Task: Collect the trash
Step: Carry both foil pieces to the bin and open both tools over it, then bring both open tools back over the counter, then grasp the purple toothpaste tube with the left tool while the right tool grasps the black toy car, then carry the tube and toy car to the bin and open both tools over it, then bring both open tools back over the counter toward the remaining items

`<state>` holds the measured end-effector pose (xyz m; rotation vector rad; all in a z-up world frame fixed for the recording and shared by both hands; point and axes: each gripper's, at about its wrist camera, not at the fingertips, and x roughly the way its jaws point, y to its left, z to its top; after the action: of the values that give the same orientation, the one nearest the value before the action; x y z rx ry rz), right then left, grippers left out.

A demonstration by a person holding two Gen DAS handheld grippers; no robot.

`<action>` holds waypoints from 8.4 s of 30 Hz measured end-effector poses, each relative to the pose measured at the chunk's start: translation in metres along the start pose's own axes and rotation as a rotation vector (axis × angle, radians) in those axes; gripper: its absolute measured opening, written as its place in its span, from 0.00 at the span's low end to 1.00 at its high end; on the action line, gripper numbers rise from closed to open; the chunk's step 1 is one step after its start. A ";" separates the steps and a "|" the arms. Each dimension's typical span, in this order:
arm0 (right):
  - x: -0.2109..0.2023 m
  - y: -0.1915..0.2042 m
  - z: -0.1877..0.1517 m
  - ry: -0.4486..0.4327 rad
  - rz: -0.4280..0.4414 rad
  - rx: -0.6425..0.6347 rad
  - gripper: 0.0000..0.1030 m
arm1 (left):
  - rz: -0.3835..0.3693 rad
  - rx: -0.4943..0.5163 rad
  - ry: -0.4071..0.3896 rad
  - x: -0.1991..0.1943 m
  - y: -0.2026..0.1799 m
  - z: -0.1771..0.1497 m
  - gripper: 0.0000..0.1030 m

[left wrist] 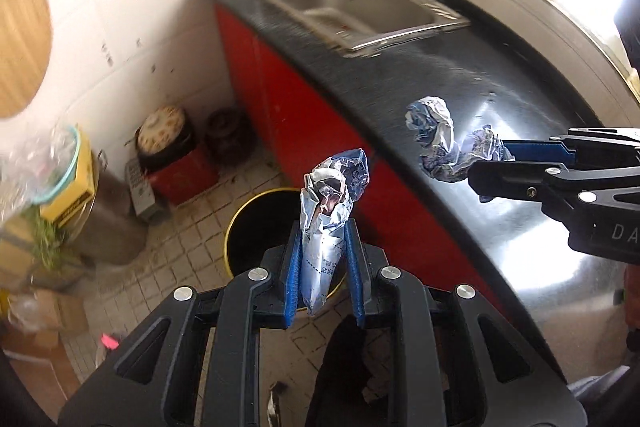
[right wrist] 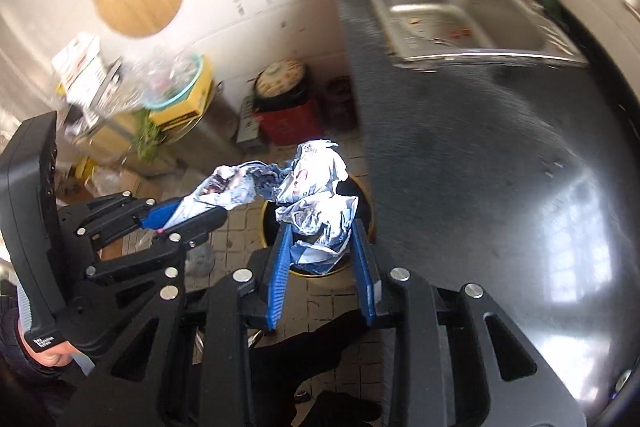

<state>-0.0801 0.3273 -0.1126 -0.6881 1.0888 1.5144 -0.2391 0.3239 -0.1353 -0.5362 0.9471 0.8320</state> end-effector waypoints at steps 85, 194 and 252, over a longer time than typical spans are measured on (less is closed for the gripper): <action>-0.281 -0.245 -0.381 -0.299 -0.614 1.000 0.79 | -0.658 1.141 -0.040 -0.007 -0.491 -0.046 0.85; -0.080 -0.040 -0.046 -0.146 -0.099 0.059 0.33 | 0.004 0.262 -0.093 -0.057 -0.085 0.024 0.06; -0.061 -0.036 -0.004 -0.157 -0.212 0.168 0.88 | -0.076 0.189 -0.086 0.014 -0.028 0.028 0.89</action>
<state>-0.0310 0.2971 -0.0707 -0.5406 0.9781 1.2582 -0.1980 0.3329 -0.1324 -0.3674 0.9102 0.6839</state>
